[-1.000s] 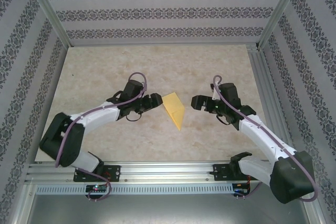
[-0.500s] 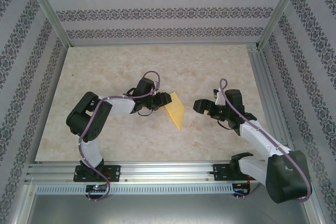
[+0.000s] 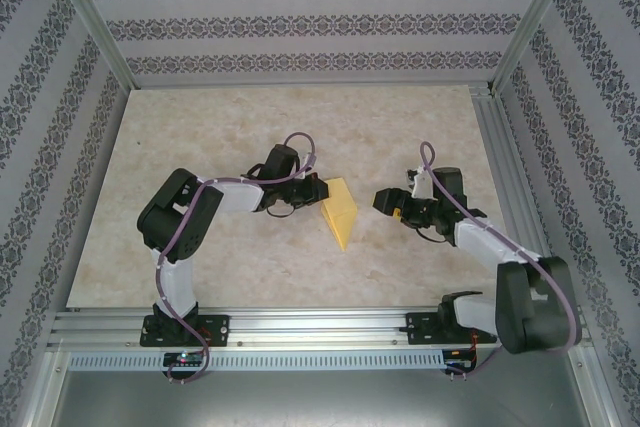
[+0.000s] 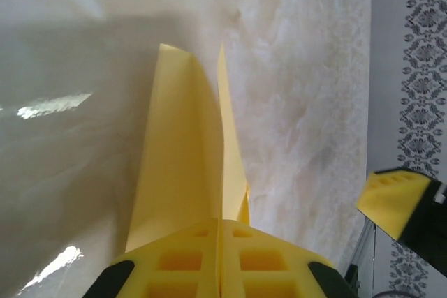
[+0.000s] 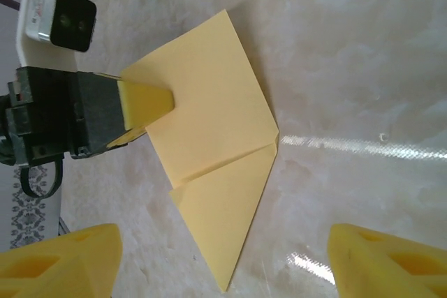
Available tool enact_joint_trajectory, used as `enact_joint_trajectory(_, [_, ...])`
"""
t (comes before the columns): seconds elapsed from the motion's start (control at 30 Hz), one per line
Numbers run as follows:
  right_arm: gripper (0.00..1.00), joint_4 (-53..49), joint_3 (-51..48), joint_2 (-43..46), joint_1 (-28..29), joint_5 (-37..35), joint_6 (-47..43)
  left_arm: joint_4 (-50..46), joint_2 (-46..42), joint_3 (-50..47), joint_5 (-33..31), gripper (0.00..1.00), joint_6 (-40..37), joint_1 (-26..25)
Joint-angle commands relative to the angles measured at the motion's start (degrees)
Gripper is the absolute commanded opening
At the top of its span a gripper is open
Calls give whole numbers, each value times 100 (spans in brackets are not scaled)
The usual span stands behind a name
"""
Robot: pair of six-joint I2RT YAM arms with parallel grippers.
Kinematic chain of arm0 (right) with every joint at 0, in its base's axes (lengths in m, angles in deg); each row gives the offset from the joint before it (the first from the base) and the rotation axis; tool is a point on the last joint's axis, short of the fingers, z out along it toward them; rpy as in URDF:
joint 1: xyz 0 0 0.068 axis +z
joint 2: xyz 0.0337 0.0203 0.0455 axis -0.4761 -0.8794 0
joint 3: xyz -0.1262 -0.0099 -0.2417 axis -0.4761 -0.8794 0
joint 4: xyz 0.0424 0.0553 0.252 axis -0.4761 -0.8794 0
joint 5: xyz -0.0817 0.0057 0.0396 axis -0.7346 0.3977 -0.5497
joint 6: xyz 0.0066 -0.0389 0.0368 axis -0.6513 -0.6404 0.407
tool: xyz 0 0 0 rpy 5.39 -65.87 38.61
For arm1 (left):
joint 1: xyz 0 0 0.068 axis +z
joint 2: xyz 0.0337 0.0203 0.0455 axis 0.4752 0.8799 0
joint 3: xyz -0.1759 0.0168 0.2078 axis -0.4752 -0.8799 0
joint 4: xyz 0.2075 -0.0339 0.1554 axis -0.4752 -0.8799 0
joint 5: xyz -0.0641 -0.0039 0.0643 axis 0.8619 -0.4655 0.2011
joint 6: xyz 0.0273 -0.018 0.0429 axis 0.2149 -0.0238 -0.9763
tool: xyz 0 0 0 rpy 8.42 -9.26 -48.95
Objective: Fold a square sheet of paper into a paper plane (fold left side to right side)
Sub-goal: Fold the wing for the fifth time at the center of the table.
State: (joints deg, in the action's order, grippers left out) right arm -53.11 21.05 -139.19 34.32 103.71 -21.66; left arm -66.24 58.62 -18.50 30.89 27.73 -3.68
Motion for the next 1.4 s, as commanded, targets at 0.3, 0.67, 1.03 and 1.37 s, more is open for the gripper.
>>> enact_joint_trajectory(0.3, [69,923,599,-1473,-46,1152,-459,-127,-447,252,1013,4,-726,-5])
enact_joint_trajectory(0.67, [64,1364,880,-2079,260,1421,-285,7,-533,295,1475,3,-717,-7])
enact_joint_trajectory(1.03, [51,1545,952,-2152,413,1444,-138,8,-556,311,1598,3,-755,-3])
enact_joint_trajectory(1.37, [25,1259,931,-2030,411,1323,-296,-201,-544,324,1430,5,-812,-4])
